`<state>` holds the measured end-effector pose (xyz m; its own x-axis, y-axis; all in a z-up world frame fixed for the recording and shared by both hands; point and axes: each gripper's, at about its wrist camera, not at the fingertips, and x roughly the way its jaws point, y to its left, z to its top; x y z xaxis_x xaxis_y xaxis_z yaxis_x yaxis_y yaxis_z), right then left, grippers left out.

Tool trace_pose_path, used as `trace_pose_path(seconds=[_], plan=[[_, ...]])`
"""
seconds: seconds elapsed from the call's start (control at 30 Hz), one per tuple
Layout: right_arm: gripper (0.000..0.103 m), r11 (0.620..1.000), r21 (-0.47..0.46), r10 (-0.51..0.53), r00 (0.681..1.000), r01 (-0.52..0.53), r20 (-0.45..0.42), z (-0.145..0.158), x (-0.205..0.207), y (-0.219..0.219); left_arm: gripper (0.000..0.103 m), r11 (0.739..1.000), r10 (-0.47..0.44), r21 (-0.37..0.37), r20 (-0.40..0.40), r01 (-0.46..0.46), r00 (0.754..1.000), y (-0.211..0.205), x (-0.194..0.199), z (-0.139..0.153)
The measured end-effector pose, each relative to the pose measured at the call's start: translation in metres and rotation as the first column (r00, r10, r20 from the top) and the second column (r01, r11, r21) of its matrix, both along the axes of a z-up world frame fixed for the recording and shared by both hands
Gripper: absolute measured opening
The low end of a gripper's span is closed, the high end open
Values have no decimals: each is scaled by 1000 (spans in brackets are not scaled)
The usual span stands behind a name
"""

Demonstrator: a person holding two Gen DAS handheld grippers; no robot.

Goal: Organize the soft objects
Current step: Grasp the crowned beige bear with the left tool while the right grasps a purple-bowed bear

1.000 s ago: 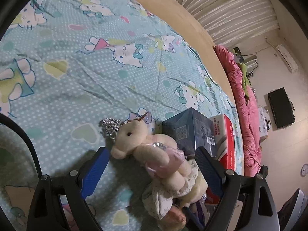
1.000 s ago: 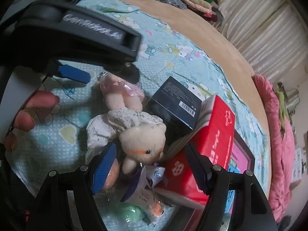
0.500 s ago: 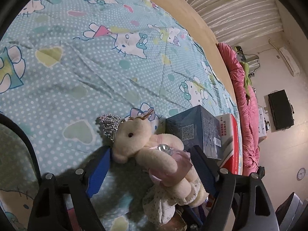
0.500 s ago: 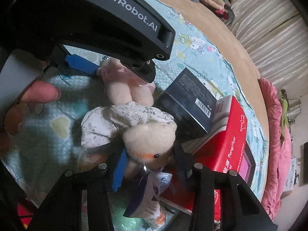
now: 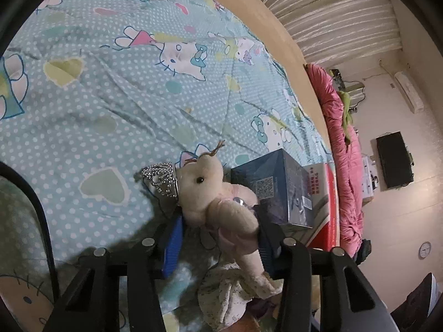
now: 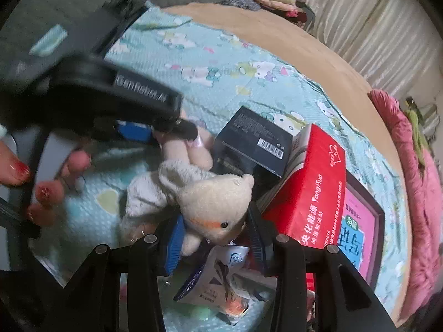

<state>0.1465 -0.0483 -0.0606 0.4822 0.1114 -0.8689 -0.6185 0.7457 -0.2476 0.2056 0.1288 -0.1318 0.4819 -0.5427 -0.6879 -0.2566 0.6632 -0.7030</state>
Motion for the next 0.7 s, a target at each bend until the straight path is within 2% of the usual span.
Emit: trace_pose_path(seconds=[0.13,0.3,0.47,0.7], plan=[[44,999,36,-5,1000,4,15,12,-6,-1,45,1000,12,-12,26,-12,1000,4,-5,8],[43,997,71,-6,1000,5,23,25,-13,-4,45,1000,16,20,75,-17,997,7,-18,32],[43,990,136,-34,999,31,18,38,-20,-14,45,993,1,120,121,-15,993,5,-41,56],[43,972,226,-66,997,58,32,61,-29,-29,45,980,-21,199,161,-12,987,-9,-66,88]])
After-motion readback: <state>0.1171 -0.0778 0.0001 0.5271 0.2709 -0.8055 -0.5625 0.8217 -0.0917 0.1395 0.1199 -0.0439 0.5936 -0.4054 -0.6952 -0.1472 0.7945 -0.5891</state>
